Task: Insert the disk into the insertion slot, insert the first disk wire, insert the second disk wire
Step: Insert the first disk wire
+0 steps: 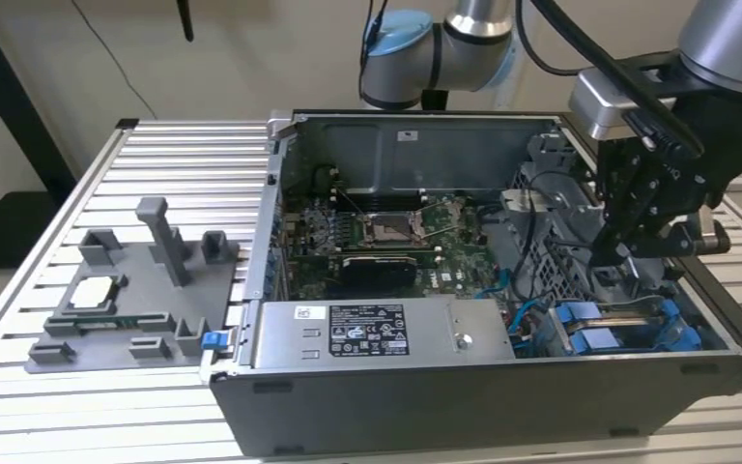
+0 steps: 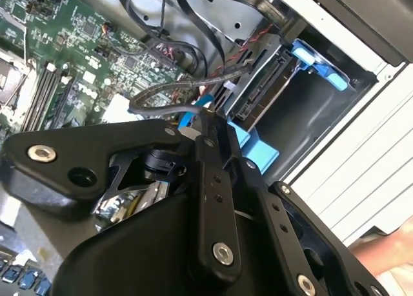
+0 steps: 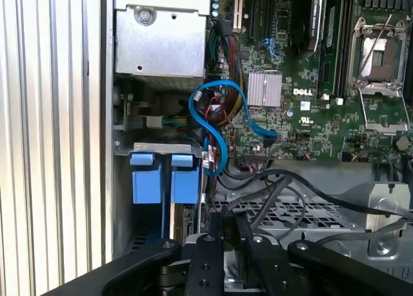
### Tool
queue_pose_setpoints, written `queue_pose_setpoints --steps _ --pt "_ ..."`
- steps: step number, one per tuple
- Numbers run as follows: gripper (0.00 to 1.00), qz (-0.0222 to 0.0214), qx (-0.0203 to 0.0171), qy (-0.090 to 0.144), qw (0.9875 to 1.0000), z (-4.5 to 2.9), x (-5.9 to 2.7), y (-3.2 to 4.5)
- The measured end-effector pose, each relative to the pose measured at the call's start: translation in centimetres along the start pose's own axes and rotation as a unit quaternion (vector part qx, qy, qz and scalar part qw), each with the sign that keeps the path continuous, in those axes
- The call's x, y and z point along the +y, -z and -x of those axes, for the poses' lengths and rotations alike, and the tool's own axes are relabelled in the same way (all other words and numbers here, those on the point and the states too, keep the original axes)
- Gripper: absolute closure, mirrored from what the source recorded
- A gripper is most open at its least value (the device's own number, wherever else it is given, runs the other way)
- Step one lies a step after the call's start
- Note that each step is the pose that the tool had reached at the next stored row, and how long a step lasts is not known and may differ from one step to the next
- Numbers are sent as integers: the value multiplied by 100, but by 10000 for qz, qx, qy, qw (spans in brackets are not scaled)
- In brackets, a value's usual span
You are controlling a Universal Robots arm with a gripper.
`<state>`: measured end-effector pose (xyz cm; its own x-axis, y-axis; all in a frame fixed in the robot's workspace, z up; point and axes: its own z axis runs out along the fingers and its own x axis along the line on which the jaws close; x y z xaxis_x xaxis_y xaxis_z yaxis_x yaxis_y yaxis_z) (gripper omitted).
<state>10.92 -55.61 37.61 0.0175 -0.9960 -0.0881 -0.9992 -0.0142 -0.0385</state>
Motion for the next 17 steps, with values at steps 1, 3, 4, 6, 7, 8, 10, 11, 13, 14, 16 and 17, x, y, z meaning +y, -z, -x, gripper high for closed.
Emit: queue_pose_setpoints --steps 1,3,4,6,7,8,10,11,13,14,16,17 --pt "100 15 0 -1 10000 -9 -8 -5" --pt "100 49 -1 -5 10000 -25 -29 -15" --pt "100 62 -1 -6 10000 -32 -40 -20" --pt "100 84 -1 -8 10000 -50 -64 -30" --pt "100 95 -2 -9 10000 -60 -78 -35" --pt "100 105 -2 -10 9999 -71 -90 -39" --pt "100 127 -2 -11 9999 -91 -118 -47" --pt "100 138 -2 -13 9999 -102 -132 -51" --pt "100 161 -2 -14 9999 -123 -160 -60" --pt "100 175 -2 -16 9998 -134 -175 -64" --pt "100 205 -3 -19 9998 -153 -201 -74" --pt "100 218 -3 -20 9998 -162 -212 -78"
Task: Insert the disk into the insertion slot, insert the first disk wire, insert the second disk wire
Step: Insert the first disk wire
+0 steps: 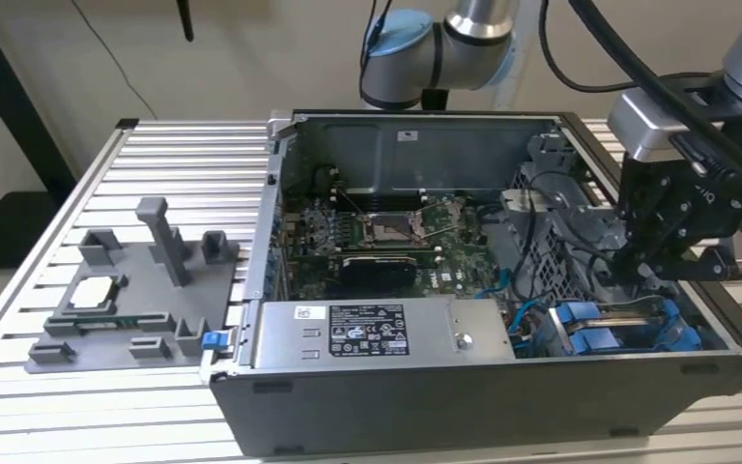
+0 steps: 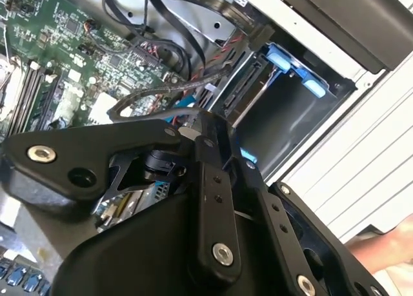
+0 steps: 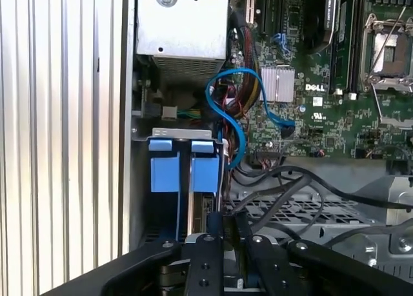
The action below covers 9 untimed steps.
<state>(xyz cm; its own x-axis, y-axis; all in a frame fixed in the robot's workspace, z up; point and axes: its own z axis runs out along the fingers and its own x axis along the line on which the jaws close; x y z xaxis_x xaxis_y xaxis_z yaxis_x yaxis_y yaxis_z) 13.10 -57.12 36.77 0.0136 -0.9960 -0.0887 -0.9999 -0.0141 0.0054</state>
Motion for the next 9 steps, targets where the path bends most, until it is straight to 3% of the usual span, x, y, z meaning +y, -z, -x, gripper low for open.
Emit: queue_pose_setpoints --steps 9 --pt "100 66 -1 -6 10000 -40 -104 -53"
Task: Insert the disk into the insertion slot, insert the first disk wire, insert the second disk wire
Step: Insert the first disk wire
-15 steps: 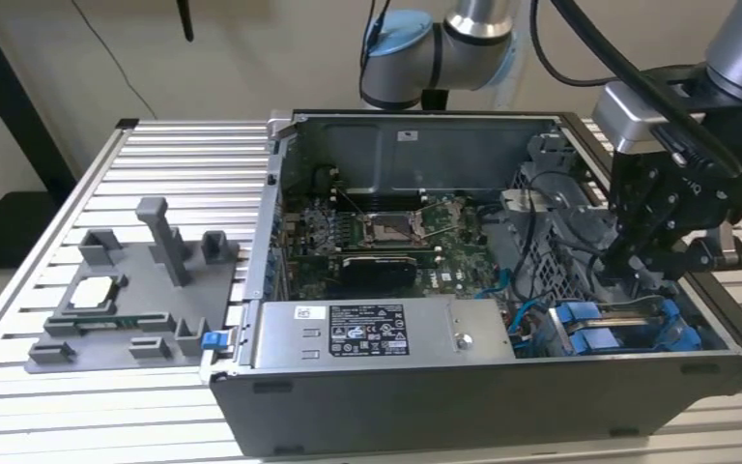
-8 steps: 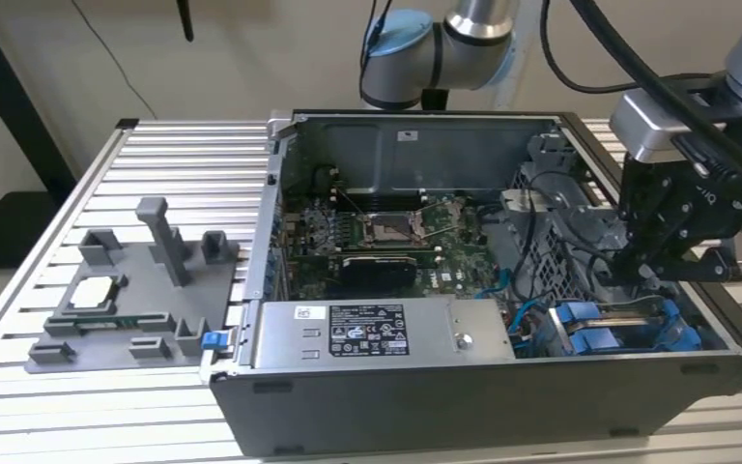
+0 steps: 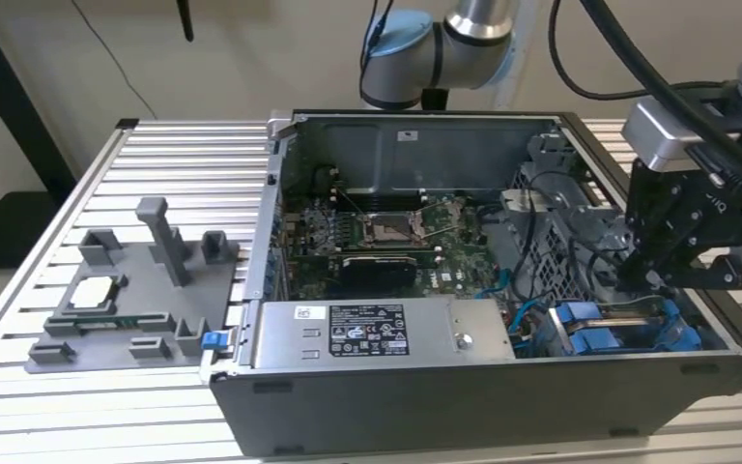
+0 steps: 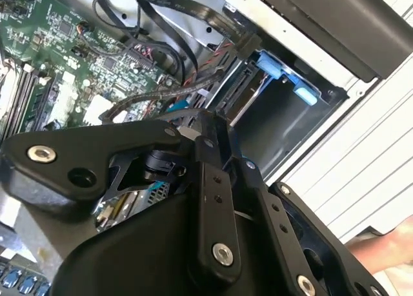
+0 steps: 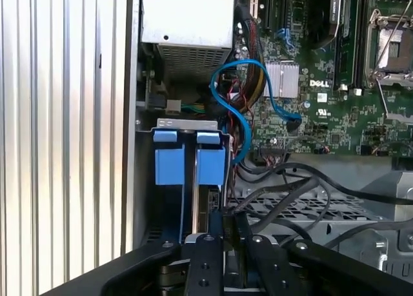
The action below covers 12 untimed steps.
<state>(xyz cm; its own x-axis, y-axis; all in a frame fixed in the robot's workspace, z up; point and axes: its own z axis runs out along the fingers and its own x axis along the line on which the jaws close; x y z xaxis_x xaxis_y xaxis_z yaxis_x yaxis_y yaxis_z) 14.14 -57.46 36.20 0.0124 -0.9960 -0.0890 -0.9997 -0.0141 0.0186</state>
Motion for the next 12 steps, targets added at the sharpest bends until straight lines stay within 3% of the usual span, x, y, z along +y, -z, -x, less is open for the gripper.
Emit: queue_pose_setpoints --steps 4,12 --pt "100 25 0 -2 10000 -24 -59 -20" --pt "100 28 0 -3 10000 -52 -135 -78"
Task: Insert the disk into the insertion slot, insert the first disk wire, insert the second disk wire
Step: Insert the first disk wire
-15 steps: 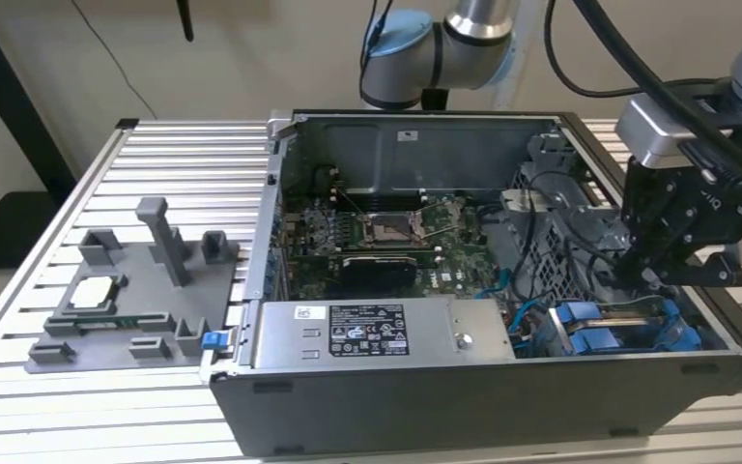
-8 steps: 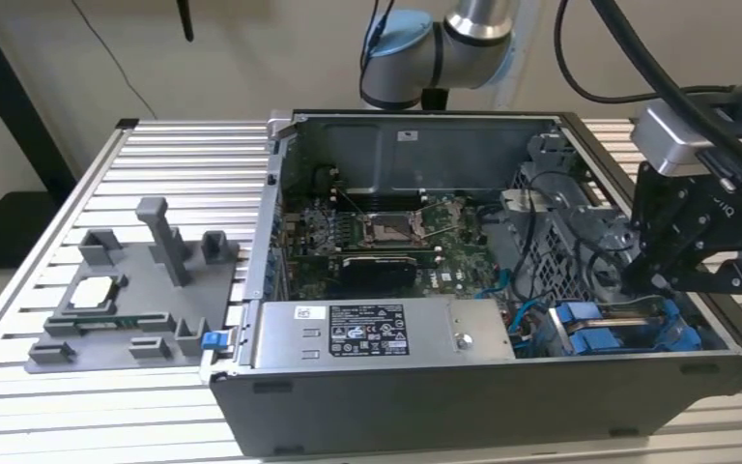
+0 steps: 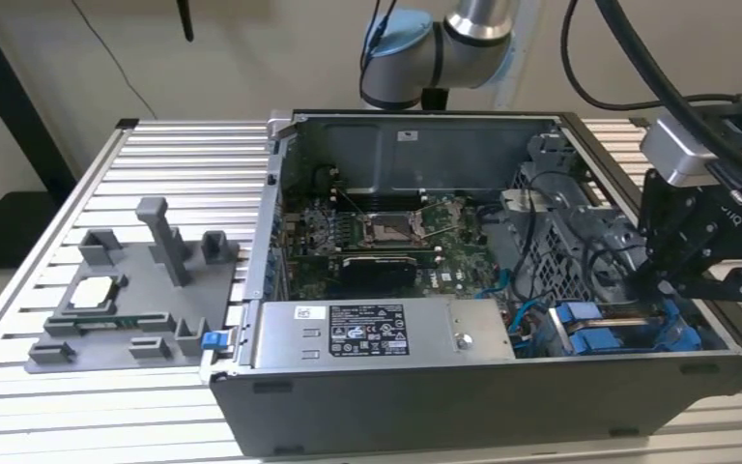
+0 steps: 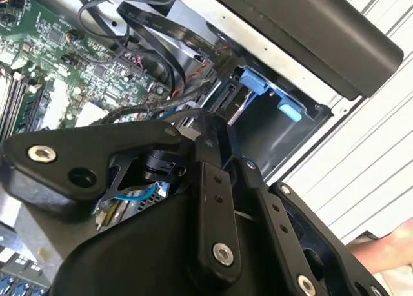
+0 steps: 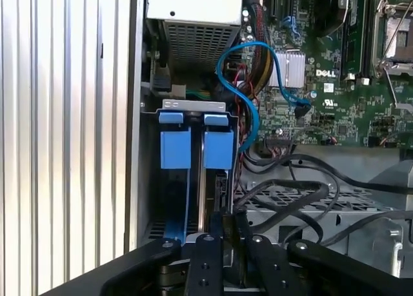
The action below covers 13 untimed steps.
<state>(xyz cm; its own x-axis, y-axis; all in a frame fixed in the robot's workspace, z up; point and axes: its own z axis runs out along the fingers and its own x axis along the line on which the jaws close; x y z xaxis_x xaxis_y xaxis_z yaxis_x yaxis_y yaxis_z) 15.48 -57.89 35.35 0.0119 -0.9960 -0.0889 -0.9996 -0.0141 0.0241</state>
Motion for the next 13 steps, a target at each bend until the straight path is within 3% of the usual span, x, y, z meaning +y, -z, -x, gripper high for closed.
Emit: queue_pose_setpoints --steps 13 --pt "100 0 -1 0 10000 -16 -63 -113"
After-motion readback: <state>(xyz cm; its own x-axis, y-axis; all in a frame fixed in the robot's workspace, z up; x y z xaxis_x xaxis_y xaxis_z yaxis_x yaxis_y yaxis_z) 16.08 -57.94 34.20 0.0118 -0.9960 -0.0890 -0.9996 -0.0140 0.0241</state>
